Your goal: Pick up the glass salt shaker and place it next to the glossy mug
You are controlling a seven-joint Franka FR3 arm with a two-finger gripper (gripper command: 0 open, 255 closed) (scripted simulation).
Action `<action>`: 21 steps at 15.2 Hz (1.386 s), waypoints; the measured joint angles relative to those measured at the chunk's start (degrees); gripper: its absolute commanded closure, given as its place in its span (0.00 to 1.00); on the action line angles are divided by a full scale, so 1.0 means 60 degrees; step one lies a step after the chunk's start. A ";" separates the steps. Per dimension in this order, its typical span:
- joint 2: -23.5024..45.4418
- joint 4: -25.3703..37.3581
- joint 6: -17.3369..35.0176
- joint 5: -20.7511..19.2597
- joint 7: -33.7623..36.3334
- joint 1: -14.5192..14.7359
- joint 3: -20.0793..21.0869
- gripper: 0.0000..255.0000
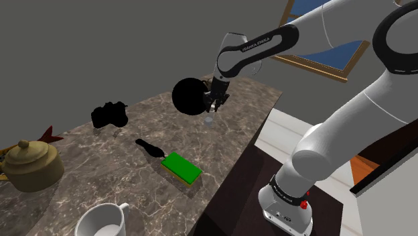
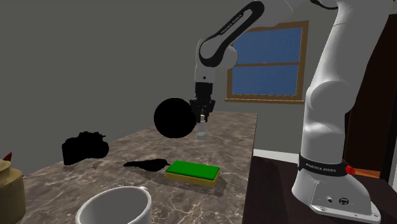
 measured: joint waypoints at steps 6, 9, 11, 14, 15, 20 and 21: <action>-0.0447 0.0405 -0.0846 -0.0071 0.0108 -0.0016 0.0026 1.00; -0.0629 0.0648 -0.1270 -0.0102 0.0143 -0.0028 0.0030 1.00; -0.0738 0.0784 -0.1512 -0.0113 0.0191 -0.0021 0.0052 1.00; -0.0885 0.1081 -0.1954 -0.0138 0.0222 -0.0031 0.0053 1.00; -0.0907 0.1183 -0.2081 -0.0148 0.0210 -0.0041 0.0040 1.00; -0.1110 0.1666 -0.2761 -0.0170 0.0293 -0.0036 0.0068 1.00; -0.1143 0.1763 -0.2892 -0.0176 0.0298 -0.0039 0.0066 1.00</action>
